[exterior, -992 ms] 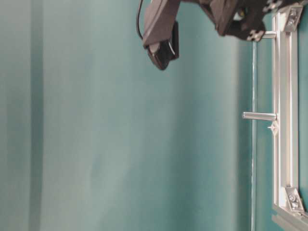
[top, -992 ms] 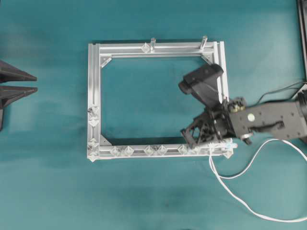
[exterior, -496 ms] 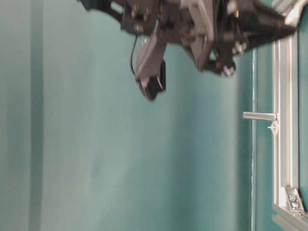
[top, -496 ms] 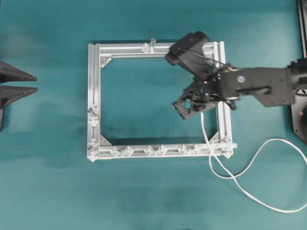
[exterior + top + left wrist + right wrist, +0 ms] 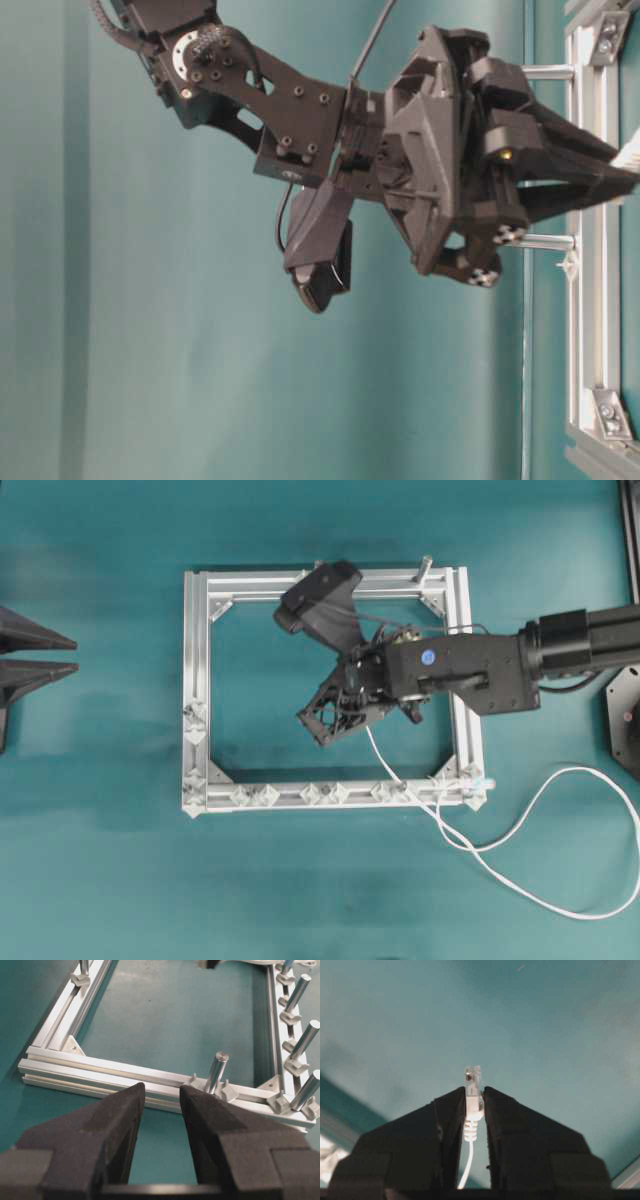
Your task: Move the cable alternately left and right between 8 closely spaced pins so it hooks onto each one.
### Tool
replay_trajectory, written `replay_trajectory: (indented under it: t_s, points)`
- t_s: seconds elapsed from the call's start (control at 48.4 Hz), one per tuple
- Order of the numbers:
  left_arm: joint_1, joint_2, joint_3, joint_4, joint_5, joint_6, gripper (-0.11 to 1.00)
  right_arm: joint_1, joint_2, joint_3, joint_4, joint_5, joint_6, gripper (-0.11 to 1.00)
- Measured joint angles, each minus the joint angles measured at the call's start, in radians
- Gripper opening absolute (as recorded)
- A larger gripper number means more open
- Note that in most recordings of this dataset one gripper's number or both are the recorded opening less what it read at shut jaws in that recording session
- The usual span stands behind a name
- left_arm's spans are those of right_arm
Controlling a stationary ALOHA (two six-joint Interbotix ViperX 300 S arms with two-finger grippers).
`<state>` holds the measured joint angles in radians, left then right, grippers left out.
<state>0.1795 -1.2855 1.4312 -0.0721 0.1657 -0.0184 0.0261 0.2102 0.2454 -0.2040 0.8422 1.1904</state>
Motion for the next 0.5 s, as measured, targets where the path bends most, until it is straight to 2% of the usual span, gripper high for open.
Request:
replay_trajectory:
  t_s: [0.165, 0.496]
  points:
    - [0.000, 0.000, 0.000, 0.000, 0.000, 0.000, 0.38, 0.055, 0.000, -0.002, 0.020, 0.021, 0.048, 0.15]
    - [0.000, 0.000, 0.000, 0.000, -0.002, 0.002, 0.38, 0.143, 0.000, -0.005, 0.020, 0.051, 0.193, 0.15]
